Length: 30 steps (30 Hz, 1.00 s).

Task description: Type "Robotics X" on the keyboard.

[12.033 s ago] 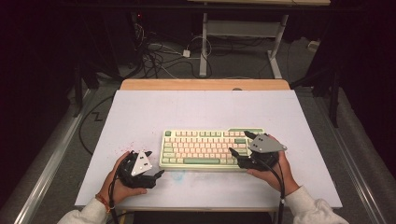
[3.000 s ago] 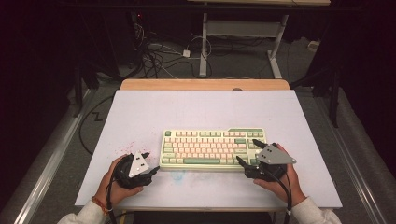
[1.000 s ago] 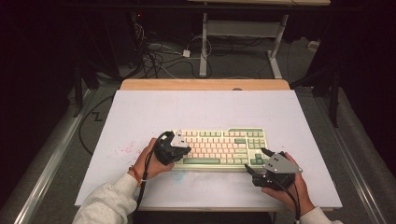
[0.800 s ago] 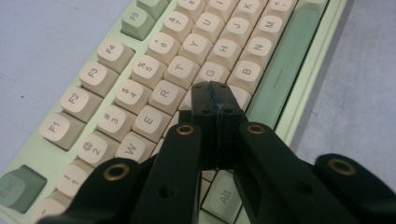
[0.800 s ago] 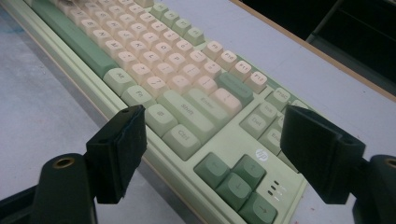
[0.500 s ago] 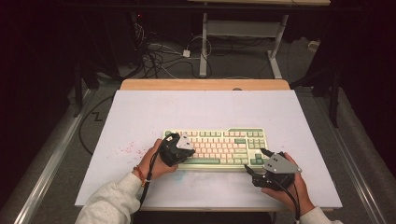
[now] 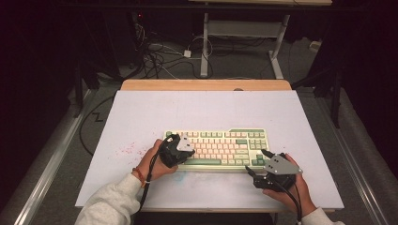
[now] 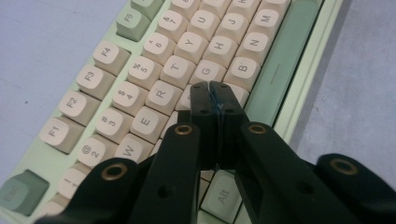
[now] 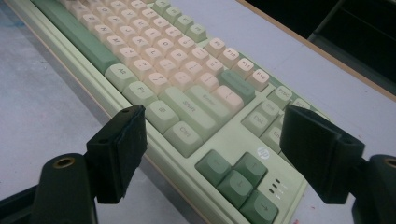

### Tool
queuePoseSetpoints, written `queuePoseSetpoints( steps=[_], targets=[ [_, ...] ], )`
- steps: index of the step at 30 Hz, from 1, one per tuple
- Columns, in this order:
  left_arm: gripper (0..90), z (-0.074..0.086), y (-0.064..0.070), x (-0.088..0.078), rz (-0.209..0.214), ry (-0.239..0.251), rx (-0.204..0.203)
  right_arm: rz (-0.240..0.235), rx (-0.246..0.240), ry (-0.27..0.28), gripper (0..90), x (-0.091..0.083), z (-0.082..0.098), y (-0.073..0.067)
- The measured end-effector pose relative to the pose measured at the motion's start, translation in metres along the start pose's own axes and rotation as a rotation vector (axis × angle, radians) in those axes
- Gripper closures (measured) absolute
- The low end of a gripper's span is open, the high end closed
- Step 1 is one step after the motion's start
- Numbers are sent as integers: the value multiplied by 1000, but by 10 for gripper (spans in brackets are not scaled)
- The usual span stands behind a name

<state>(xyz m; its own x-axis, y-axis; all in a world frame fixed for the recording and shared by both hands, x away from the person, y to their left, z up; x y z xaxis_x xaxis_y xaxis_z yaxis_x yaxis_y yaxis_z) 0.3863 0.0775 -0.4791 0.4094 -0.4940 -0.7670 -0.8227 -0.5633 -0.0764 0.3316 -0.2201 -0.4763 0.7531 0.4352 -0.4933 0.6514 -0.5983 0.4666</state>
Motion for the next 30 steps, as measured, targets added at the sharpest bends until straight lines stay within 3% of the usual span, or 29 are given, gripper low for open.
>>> queuePoseSetpoints(
  steps=[6, 9, 14, 17, 22, 30],
  targets=[
    [847, 0, -2, -8, -23, 38, 2, 0, 1, 0, 231, 0, 0, 0],
    [793, 0, -3, -13, -38, 56, 6, -3, 2, 2, 232, 0, 0, 0],
    [640, 3, -4, -20, -63, 102, 7, 0, 1, 4, 232, -1, -1, 0],
    [597, 6, -4, -25, -73, 132, 1, 1, 1, 6, 233, -1, -1, 1],
    [419, 10, -4, -32, -158, 163, 7, 0, 0, 7, 232, -1, -1, 1],
    [249, 19, -3, -37, -191, 197, 28, 0, 5, 5, 233, -1, -1, 1]
  ],
)
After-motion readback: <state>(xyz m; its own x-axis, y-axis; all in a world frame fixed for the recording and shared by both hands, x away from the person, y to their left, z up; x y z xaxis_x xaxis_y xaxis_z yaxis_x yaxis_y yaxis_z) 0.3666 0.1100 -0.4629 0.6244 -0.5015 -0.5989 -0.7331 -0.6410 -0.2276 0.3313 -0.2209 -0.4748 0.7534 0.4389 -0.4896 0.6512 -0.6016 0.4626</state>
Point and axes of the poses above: each handheld gripper's, and its own axes: x roughly forward along the jaws, z roughly out of its underside, y roughly to its right, the point moved 4 cm from there along x, roughly forward along the jaws, and after that the axes turned 10 degrees about -x, right-handed, at the moved point
